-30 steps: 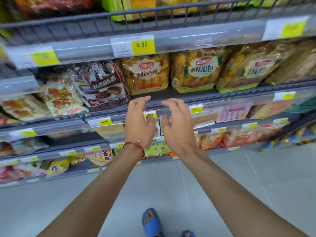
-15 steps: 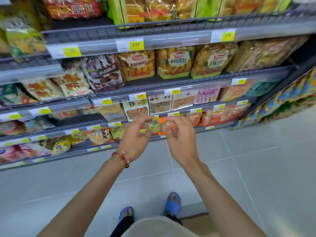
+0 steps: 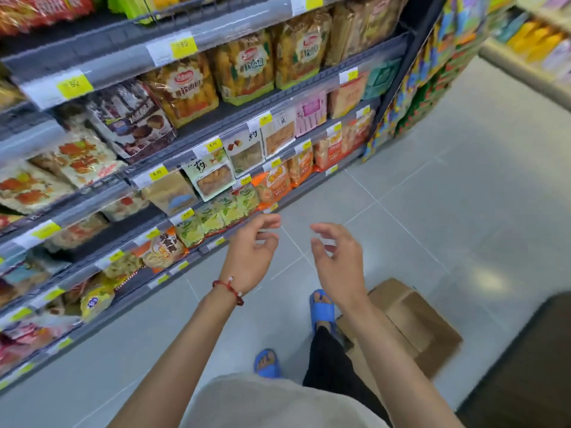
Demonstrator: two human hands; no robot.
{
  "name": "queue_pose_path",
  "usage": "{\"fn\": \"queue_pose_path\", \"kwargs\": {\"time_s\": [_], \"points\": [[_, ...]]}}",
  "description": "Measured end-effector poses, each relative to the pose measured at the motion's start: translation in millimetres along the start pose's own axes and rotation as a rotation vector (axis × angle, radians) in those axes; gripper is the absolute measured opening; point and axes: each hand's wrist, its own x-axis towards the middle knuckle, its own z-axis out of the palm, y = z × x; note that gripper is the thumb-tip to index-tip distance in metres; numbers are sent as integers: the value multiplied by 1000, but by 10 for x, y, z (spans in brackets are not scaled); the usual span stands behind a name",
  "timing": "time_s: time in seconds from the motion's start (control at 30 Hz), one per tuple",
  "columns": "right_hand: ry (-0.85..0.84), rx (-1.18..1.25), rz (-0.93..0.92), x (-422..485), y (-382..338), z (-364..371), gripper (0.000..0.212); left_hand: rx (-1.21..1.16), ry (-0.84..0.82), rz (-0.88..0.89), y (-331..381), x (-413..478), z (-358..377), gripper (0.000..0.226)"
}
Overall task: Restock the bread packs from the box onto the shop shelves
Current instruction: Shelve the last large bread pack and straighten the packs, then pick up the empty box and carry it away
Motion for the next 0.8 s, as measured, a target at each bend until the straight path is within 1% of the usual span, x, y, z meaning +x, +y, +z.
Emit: {"fn": "queue_pose_path", "kwargs": {"time_s": [0.17,0.3,0.4,0.5,0.57,0.63,0.8], "points": [[170,42,190,-725,277,-276,26,42,-168,4,-119,-353,333,35],[254,25,313,-1197,527,-643,26,64,-306,28,-140,-620,767,34],[331,70,389,-1494,719,-977,25,84,-381,30,-122,-801,1118,34],[404,66,446,-1792,1024,-1346,25,114,-452,30,-65,-1009,1551,33],[421,32,466,-1948,1195,-1498,26,148,-478,31,-64,-1111,1740,33],[450,59,491,-2142,1405,-1735,26,184,-517,30,-69,-1257,2035,34],[582,101,574,-2520,1905,-2479,27,272,-588,57,38,-1626,2879,37]]}}
